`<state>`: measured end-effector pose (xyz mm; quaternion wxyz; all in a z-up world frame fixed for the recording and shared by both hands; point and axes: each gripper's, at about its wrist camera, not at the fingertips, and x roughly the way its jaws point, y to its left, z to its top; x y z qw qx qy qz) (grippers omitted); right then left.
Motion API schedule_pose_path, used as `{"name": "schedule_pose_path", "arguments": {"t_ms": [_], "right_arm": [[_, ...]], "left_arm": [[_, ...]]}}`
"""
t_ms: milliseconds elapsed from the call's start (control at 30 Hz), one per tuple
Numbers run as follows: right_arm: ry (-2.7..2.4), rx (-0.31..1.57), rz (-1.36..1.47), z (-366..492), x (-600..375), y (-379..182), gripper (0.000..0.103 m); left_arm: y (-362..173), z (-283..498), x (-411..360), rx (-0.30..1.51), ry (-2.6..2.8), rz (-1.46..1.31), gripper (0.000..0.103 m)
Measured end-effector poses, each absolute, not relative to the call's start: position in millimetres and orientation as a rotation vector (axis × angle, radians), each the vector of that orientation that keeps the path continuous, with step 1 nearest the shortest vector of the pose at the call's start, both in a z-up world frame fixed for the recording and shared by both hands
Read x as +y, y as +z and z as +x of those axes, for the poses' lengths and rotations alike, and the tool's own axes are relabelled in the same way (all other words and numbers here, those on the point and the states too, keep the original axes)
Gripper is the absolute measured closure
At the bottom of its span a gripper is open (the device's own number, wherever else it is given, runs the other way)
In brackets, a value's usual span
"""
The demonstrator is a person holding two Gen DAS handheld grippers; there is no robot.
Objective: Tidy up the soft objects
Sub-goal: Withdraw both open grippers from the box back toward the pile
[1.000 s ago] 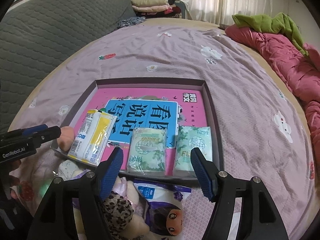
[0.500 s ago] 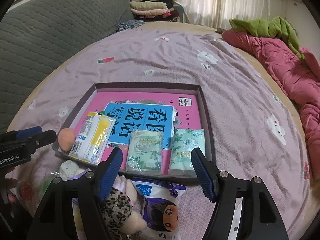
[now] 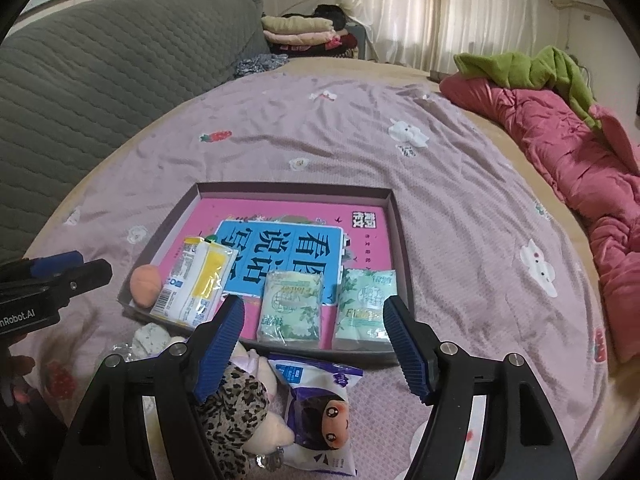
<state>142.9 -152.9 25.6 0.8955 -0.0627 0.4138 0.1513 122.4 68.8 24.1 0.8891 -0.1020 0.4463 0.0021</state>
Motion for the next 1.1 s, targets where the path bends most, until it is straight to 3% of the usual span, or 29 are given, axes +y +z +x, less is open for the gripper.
{"name": "schedule_pose_path", "arguments": {"t_ms": [1100], "right_arm": [[0.272,0.765,-0.089,91,-198,64,0.029]], "left_arm": [[49,78,65,0.872,0.003,-0.205,0.039]]}}
